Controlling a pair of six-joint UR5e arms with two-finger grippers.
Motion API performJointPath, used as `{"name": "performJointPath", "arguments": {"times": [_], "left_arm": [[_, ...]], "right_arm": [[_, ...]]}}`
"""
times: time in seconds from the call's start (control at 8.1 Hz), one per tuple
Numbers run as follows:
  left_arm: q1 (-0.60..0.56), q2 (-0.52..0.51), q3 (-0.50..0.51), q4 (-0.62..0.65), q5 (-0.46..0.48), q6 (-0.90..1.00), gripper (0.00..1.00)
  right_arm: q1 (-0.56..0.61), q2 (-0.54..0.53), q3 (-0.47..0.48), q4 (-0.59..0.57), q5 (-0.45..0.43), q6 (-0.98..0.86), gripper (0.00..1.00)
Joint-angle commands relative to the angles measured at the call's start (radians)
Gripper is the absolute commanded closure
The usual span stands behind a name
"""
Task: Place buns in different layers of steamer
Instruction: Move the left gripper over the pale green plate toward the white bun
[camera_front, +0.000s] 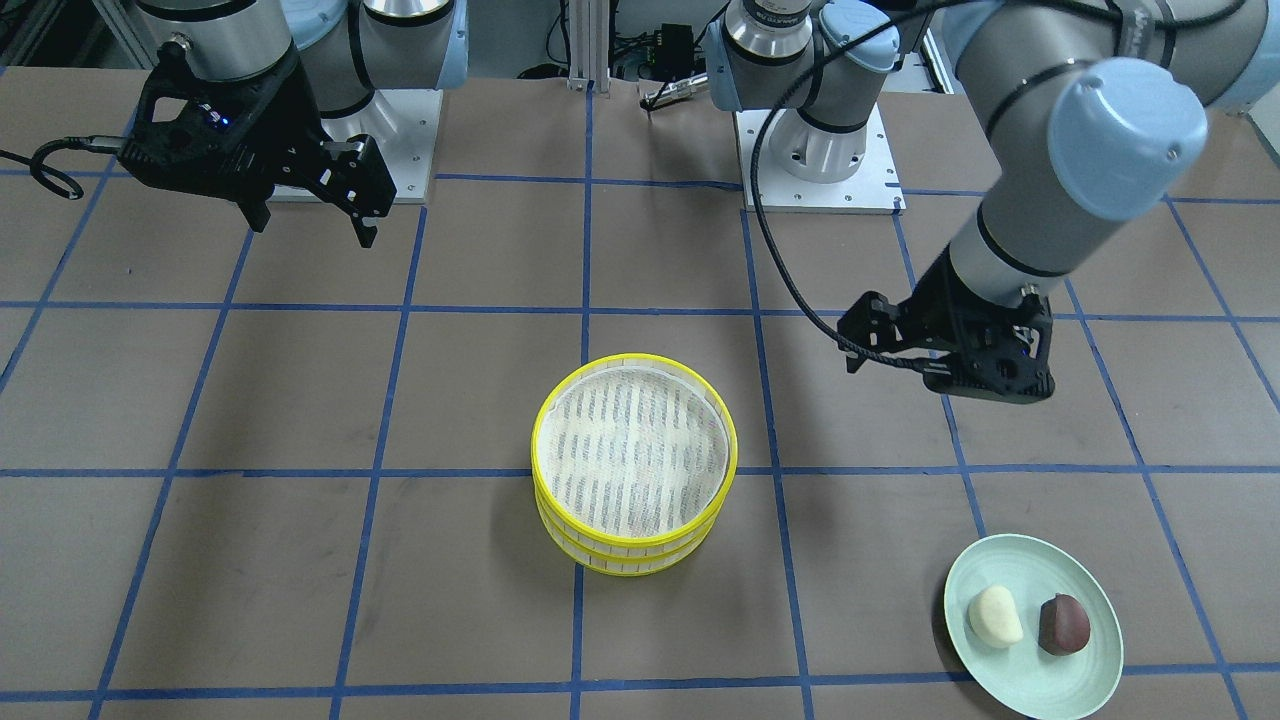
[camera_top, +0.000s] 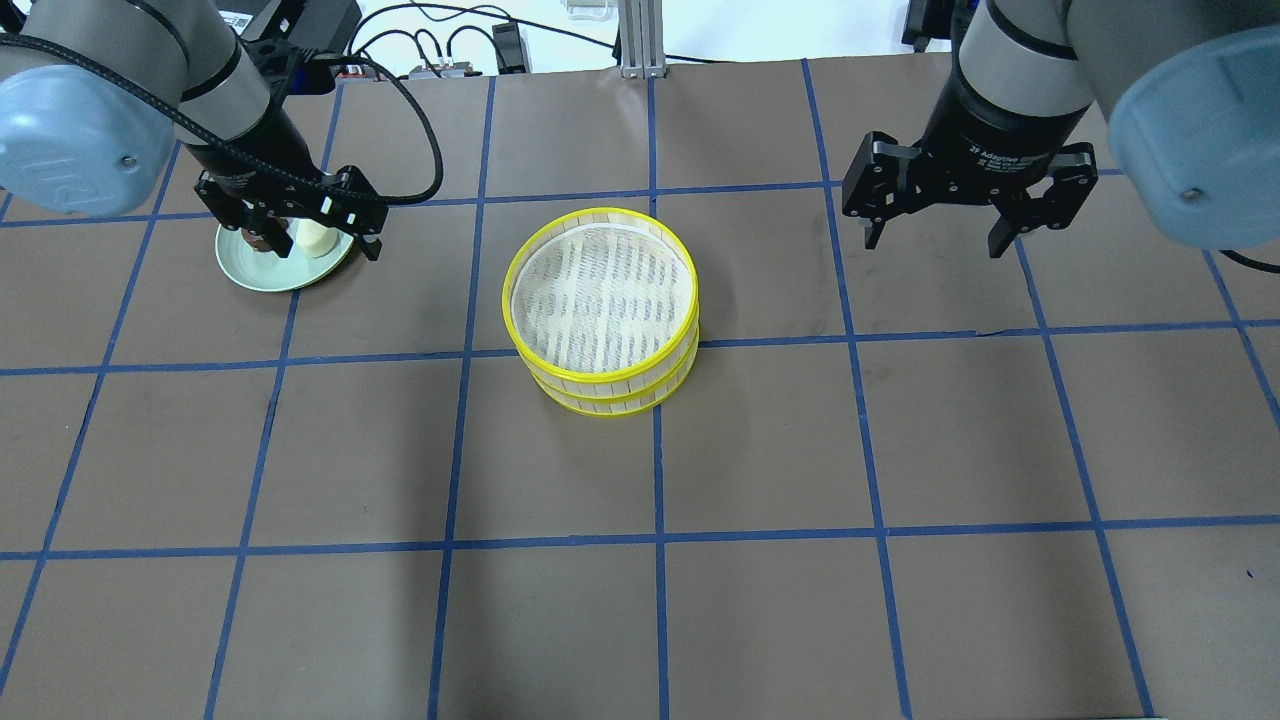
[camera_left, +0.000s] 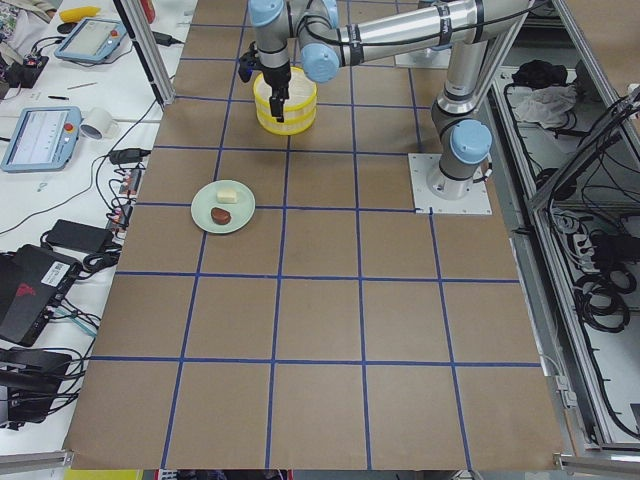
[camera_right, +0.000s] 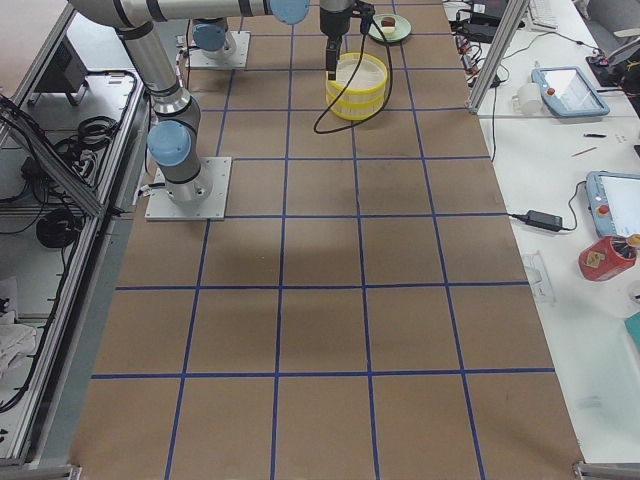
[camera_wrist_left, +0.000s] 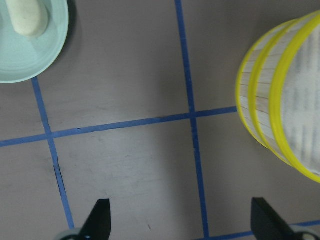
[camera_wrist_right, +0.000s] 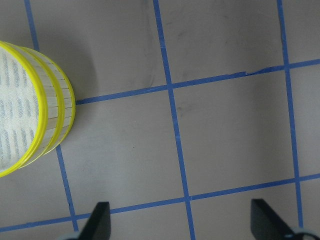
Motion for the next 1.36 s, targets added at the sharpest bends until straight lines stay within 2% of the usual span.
{"name": "performJointPath", "arguments": {"times": [0.0, 0.37, 0.62, 0.99, 1.11, 1.23], "left_arm": [[0.086, -0.109, -0.010, 0.155, 0.043, 0.058, 0.00], [0.146, -0.219, -0.011, 0.276, 0.036, 0.057, 0.00], [0.159, -0.255, -0.011, 0.365, 0.042, 0.068, 0.01], [0.174, -0.319, -0.007, 0.474, 0.031, 0.063, 0.10], [0.174, -0.329, -0.007, 0.490, 0.031, 0.063, 0.21], [0.174, -0.341, -0.006, 0.499, 0.032, 0.063, 0.21]], "right_arm": [[0.000, 0.001, 0.001, -0.006, 0.001, -0.002, 0.00], [0.002, 0.007, 0.001, -0.006, 0.002, -0.004, 0.00], [0.000, 0.005, 0.001, -0.004, 0.002, -0.002, 0.00], [0.002, 0.005, 0.001, -0.003, 0.001, 0.004, 0.00], [0.002, 0.005, -0.001, -0.003, 0.001, 0.004, 0.00], [0.002, 0.004, -0.001, -0.001, -0.001, 0.002, 0.00]]}}
